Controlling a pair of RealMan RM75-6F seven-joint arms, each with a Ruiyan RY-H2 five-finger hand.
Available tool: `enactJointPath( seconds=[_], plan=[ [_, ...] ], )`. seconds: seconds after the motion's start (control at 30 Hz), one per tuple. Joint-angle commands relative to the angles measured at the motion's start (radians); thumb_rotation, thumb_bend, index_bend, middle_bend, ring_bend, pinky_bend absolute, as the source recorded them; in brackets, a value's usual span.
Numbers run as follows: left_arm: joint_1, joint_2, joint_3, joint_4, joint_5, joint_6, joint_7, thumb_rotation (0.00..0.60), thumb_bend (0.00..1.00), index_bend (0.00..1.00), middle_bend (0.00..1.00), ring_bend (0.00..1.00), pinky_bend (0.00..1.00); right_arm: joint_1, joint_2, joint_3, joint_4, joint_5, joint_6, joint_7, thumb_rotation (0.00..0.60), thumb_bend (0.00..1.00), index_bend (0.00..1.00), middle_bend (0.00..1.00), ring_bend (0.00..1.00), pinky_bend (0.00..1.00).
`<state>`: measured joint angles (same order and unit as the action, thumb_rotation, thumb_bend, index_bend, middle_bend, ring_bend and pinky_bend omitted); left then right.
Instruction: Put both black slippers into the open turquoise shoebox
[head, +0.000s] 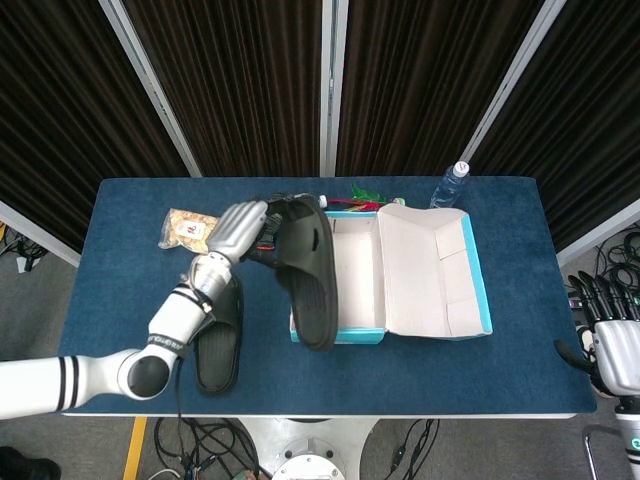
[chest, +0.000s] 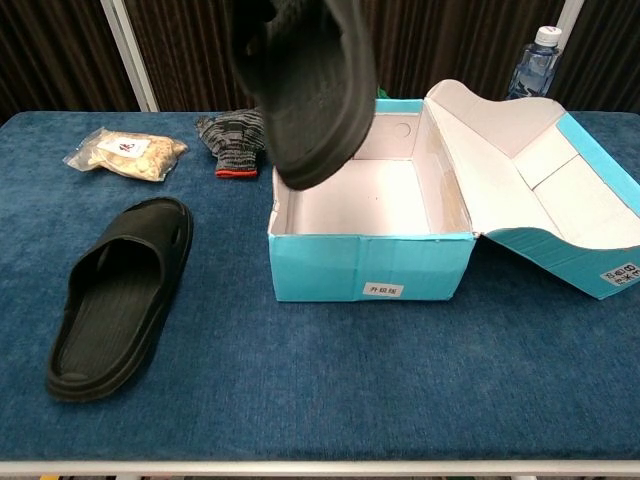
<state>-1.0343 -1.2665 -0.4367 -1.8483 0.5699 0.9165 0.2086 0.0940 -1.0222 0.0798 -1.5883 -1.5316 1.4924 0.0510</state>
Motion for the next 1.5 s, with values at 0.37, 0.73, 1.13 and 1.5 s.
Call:
enactJointPath(
  seconds=[0.37,0.73,1.13,1.5],
  plan=[
    [-0.153,-0.447,-0.06,0.64,0.268,-0.177,-0.313,0.6,0.0,0.65,0.66,0.88,0.78,0.026,0.047,0.016,-0.074,0.024,-0.036,-0.075,0.6,0.12,0.0,0.06,0.0,0.0],
    [-0.219,-0.618,-0.042,0.921,0.335,-0.215,-0.389,0.6,0.0,0.66,0.66,0.87,0.74,0.031,0.057,0.021,-0.1,0.051,-0.049,-0.106,0.6,0.12,0.0,0.06,0.0,0.0],
    [-0.239,-0.714,-0.034,1.082,0.415,-0.244,-0.489,0.6,0.0,0.66,0.66,0.87,0.74,0.031,0.056,0.022,-0.108,0.066,-0.053,-0.119,0.6,0.12,0.0,0.06,0.0,0.0],
    [-0.237,-0.793,-0.023,1.19,0.446,-0.287,-0.556,0.6,0.0,0.67,0.66,0.87,0.73,0.024,0.057,0.02,-0.103,0.074,-0.049,-0.112,0.6,0.12,0.0,0.06,0.0,0.0]
  ],
)
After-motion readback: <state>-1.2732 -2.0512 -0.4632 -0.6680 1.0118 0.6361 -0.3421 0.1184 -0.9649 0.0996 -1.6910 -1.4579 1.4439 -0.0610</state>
